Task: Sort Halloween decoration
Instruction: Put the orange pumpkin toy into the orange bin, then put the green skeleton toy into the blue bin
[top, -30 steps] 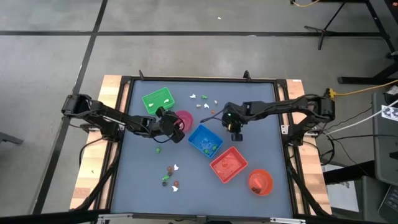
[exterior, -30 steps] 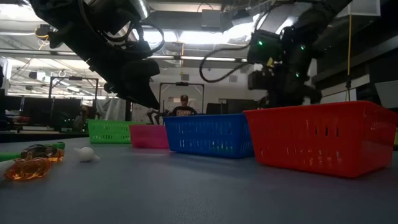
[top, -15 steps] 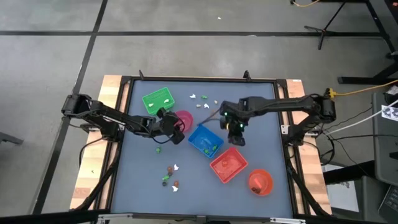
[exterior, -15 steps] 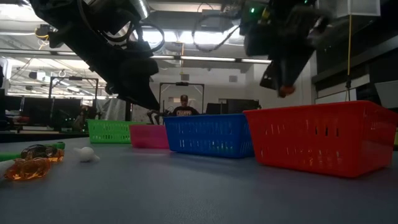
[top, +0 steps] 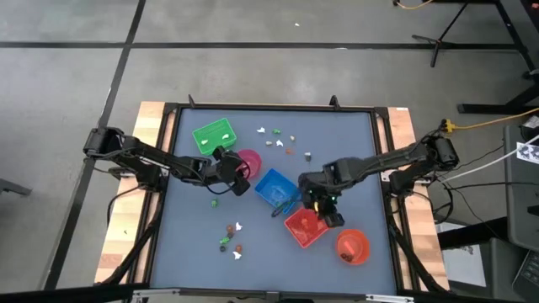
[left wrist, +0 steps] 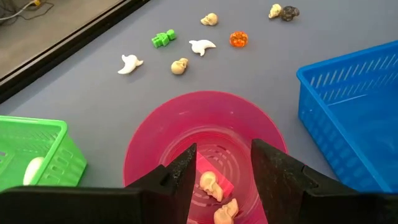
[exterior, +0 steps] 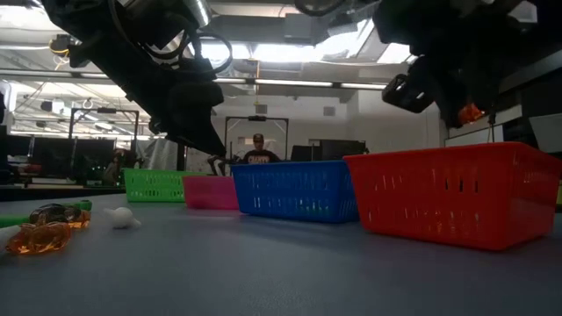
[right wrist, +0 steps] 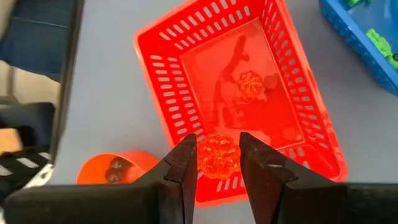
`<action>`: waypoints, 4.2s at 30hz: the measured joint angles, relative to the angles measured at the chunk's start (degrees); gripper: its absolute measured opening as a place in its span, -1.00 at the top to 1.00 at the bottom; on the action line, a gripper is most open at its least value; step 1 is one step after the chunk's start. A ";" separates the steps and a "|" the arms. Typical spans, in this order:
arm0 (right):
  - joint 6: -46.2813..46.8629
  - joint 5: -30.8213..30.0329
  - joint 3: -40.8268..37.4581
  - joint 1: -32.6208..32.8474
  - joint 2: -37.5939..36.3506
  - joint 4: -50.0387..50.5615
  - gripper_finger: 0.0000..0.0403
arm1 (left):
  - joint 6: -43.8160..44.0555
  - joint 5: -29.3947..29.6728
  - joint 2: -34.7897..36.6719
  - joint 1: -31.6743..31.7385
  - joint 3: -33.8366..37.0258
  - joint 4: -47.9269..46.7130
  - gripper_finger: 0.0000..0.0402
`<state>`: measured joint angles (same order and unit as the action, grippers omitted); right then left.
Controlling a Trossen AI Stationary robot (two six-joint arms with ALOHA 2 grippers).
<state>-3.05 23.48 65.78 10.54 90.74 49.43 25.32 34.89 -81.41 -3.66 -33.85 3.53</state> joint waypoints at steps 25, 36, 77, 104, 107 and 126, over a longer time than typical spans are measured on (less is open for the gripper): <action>-0.02 -5.35 0.02 2.21 0.00 -0.09 0.45 | -0.06 0.00 0.00 0.00 0.00 0.00 0.32; -0.02 -7.08 0.02 2.21 0.00 -0.07 -0.01 | -0.06 0.00 0.00 0.00 0.00 0.00 0.32; -0.04 -7.62 0.02 2.21 0.00 -0.03 -0.12 | -20.59 -14.77 1.73 -2.29 -0.02 18.39 0.32; -0.04 -7.62 0.02 2.20 -0.02 -0.06 -0.12 | 9.78 -25.58 3.48 -12.64 -0.02 -10.14 0.32; -0.03 -7.62 0.02 2.21 -0.02 -0.07 -0.12 | 13.21 -28.49 3.48 -12.70 -0.02 -13.53 0.32; -0.03 -7.62 0.02 2.20 -0.02 -0.07 -0.12 | 31.37 -43.45 3.48 -12.68 -0.02 -30.06 0.32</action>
<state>-3.08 15.86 65.80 12.74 90.72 49.36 56.69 -8.56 -77.93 -16.34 -33.87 -26.53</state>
